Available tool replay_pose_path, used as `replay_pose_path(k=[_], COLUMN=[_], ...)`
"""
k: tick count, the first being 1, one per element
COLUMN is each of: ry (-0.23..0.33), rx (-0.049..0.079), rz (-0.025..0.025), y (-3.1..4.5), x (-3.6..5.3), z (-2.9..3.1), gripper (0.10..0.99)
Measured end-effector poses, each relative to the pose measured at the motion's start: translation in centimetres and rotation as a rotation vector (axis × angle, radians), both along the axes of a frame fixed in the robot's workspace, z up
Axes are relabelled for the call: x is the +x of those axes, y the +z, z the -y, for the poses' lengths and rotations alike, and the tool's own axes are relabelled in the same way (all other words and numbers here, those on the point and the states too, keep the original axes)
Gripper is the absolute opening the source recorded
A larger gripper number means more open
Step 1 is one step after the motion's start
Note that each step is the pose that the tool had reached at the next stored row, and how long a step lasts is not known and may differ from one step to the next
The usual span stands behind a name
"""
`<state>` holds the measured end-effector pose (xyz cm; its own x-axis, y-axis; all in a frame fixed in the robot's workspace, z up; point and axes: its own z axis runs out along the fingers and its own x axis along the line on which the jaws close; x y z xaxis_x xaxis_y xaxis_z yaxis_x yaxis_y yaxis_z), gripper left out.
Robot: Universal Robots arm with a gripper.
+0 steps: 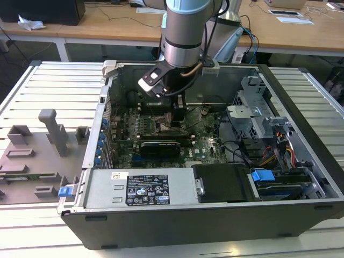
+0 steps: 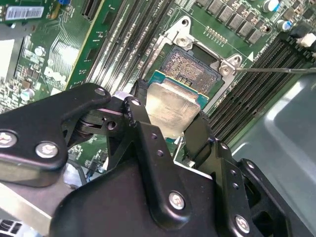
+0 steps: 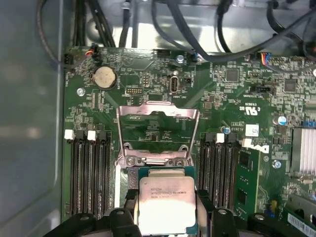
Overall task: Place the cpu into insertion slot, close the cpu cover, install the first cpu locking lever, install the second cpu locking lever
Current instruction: 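Place the cpu into insertion slot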
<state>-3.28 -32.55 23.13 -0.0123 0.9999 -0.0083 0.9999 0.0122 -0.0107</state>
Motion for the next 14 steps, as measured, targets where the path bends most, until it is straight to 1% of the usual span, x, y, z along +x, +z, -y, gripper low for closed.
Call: replay_pose_path(k=[7, 12, 14], ry=[-0.086, -0.137, -0.15], rx=[-0.001, -0.002, -0.003], rz=[0.0, 0.0, 0.0001], y=[-0.02, -0.03, -0.03], x=[0.0, 0.0, 0.0], z=[0.0, 0.0, 0.0], gripper=[0.545, 0.545, 0.545])
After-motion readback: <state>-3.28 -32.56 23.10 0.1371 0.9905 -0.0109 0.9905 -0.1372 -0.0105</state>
